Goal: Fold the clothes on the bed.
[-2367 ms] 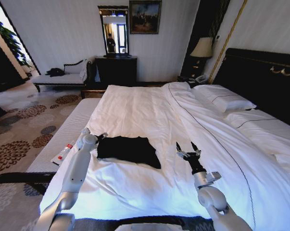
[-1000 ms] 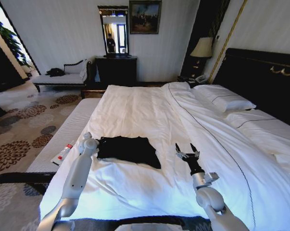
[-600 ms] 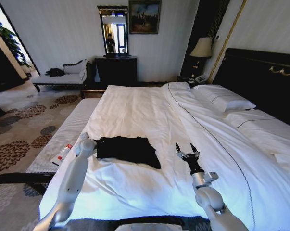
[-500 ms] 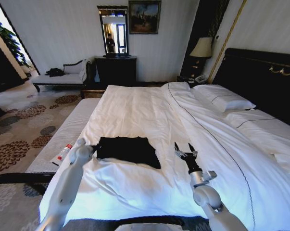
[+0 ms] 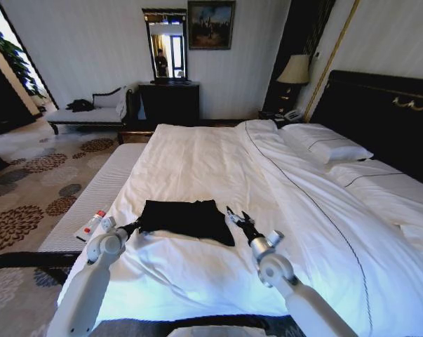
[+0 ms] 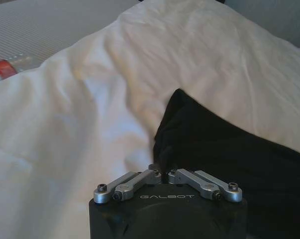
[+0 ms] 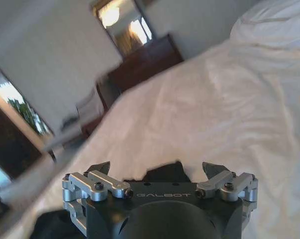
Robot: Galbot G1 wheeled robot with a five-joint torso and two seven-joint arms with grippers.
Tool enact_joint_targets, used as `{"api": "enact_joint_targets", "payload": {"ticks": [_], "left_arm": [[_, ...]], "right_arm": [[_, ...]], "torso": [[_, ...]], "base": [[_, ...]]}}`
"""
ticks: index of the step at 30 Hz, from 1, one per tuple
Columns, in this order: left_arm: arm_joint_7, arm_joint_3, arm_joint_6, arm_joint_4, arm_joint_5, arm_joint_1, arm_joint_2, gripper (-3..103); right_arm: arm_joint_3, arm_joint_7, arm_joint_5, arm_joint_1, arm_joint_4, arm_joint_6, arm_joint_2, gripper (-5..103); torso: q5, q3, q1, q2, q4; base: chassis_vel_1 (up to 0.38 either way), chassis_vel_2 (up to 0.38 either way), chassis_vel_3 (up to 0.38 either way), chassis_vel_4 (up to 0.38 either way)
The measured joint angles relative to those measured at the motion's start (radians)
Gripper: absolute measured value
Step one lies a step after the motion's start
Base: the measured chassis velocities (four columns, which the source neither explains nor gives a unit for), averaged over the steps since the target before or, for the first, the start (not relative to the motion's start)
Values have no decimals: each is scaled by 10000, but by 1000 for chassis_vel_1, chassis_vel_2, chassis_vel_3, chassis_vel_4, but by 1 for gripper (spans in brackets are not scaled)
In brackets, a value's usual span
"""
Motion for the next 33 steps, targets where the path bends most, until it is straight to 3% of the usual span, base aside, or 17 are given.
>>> {"api": "enact_joint_targets", "payload": {"ticks": [2,4,8,13,19,27,30,33], "left_arm": [[5,-2,-5,-3,14,9,-2,1],[76,-46,-97,-92,340,225,-145,1],[82,-122,-102,-334,488,534,-357,1],[128,-214,-150,-513,633,845,-489,1],[236,-277,-289,-655,862,1125,-633,1],[285,-288,-361,-661,958,1000,-723,1],[285,-303,-362,-607,958,903,-686,1],[285,-319,-363,-541,955,800,-600,1]], "right_arm": [[-55,65,-8,67,-11,-63,-16,100],[-998,930,-170,970,-236,-830,-280,100],[-2048,1351,-325,1896,-576,-1158,-435,100],[-2714,1546,-467,2454,-893,-1213,-371,100],[-3756,1598,-1591,3428,-1758,-1163,46,100],[-4317,1704,-1834,4454,-2774,-1259,455,100],[-4122,1871,-1110,4666,-3231,-1486,569,100],[-3467,2211,798,4740,-3406,-1929,634,100]], "torso": [[0,0,0,0,0],[1,2,0,-1,-6],[2,2,1,-1,-3],[-1,1,1,0,-2],[1,1,0,-1,-2],[0,1,1,0,-1],[1,2,1,-1,-2],[1,2,2,-1,-3]], "base": [[0,0,0,0],[0,0,0,0],[0,0,0,0],[0,0,0,0],[0,0,0,0],[0,0,0,0],[0,0,0,0],[0,0,0,0]]}}
